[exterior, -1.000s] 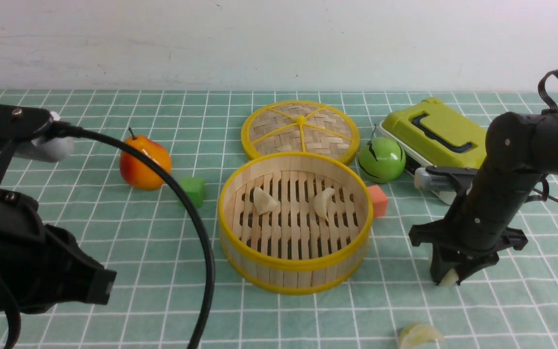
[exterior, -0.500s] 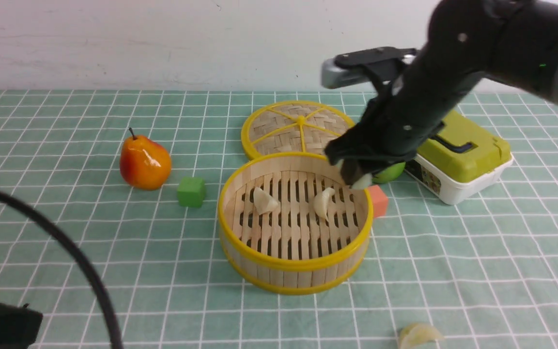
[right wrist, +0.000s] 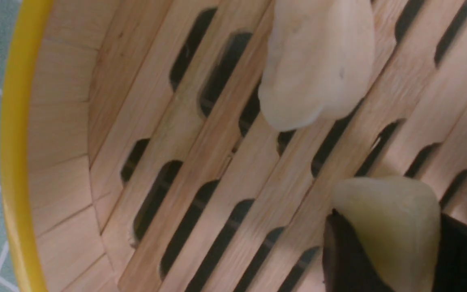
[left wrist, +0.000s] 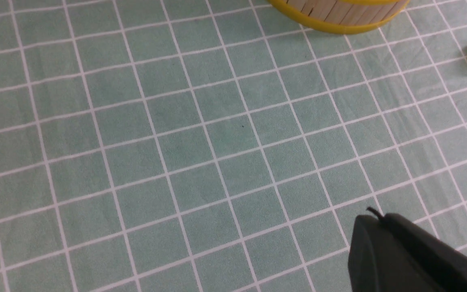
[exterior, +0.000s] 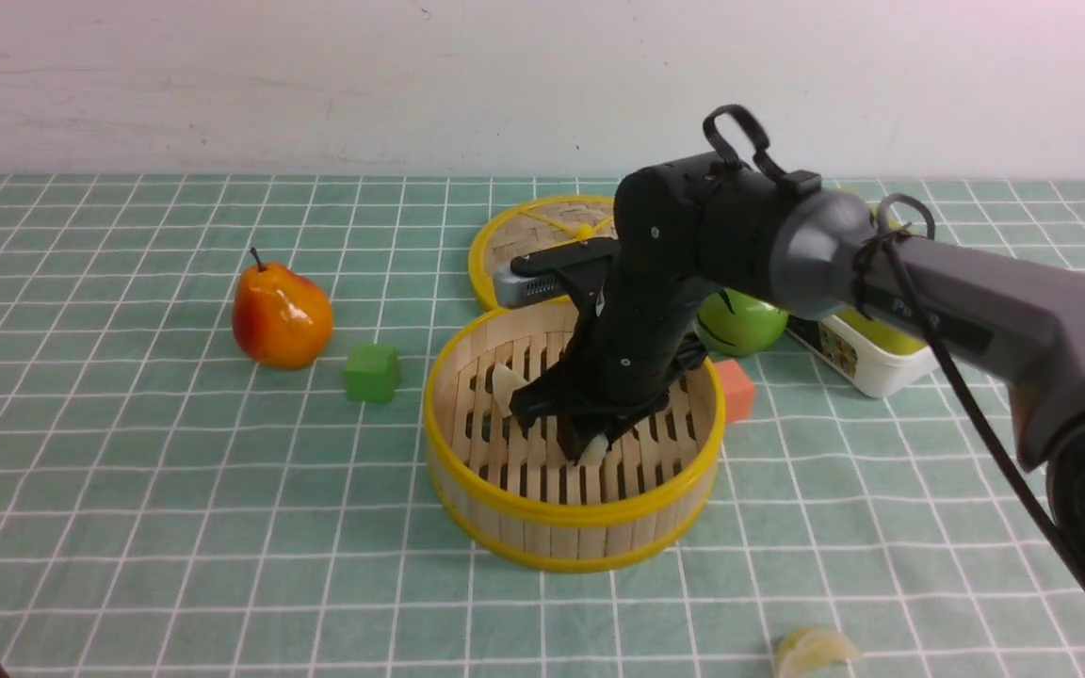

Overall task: Put the dumplings into the steamer on the table with the blue tablecloth.
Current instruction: 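Place the dumpling in the bamboo steamer basket with the right gripper, then reach for and grasp a dumpling lying on the table beside the steamer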

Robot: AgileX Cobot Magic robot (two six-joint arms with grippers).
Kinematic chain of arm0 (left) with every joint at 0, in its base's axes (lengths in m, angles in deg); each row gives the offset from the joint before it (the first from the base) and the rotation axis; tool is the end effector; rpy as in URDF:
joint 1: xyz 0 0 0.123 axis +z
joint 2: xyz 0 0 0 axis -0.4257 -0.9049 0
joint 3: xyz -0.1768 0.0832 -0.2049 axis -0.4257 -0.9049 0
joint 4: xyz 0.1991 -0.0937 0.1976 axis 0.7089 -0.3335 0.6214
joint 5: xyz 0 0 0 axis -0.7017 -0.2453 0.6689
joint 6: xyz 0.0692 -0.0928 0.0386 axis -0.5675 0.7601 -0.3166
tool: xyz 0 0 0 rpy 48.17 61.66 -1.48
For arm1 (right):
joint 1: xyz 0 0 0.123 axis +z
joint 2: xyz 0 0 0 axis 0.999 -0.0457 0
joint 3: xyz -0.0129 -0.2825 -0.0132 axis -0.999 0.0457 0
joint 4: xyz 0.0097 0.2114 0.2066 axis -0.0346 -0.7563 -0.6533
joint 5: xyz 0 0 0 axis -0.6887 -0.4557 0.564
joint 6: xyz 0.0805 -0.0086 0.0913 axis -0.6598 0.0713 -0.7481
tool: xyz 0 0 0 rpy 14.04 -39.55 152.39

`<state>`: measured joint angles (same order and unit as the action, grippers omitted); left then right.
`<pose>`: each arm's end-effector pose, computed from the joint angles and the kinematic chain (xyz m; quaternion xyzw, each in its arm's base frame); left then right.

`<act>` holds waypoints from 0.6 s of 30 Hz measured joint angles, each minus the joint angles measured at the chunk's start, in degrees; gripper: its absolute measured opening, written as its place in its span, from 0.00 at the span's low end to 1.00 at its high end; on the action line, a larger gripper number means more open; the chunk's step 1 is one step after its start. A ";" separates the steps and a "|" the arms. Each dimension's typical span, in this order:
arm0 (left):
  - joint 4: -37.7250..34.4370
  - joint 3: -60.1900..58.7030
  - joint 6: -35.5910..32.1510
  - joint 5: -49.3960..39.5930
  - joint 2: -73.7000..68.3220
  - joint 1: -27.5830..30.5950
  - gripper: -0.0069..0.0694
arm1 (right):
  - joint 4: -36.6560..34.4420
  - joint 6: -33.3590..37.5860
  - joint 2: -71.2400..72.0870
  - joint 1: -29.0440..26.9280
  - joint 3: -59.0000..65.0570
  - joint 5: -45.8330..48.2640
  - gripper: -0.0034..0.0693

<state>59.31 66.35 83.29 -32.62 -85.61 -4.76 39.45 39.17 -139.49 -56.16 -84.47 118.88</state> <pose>0.1219 -0.0688 0.3298 0.1081 0.9174 -0.1456 0.3542 0.4524 0.2921 0.1480 -0.2124 0.9597 0.1159 0.1427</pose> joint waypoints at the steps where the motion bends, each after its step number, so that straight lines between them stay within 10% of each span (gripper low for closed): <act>1: 0.00 0.00 0.02 -0.14 0.00 0.00 0.07 | -0.03 0.00 -0.05 0.00 -0.12 0.12 0.39; 11: 0.00 0.00 0.07 -0.14 0.00 0.00 0.08 | 0.18 5.41 7.71 0.00 -3.05 13.28 0.80; 18: 0.00 0.00 -0.12 -0.09 0.00 0.00 0.08 | 3.09 8.63 25.32 0.00 10.72 13.73 0.83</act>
<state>59.31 66.35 83.18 -32.71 -85.61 -4.76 42.55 47.80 -114.18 -56.16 -73.75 132.61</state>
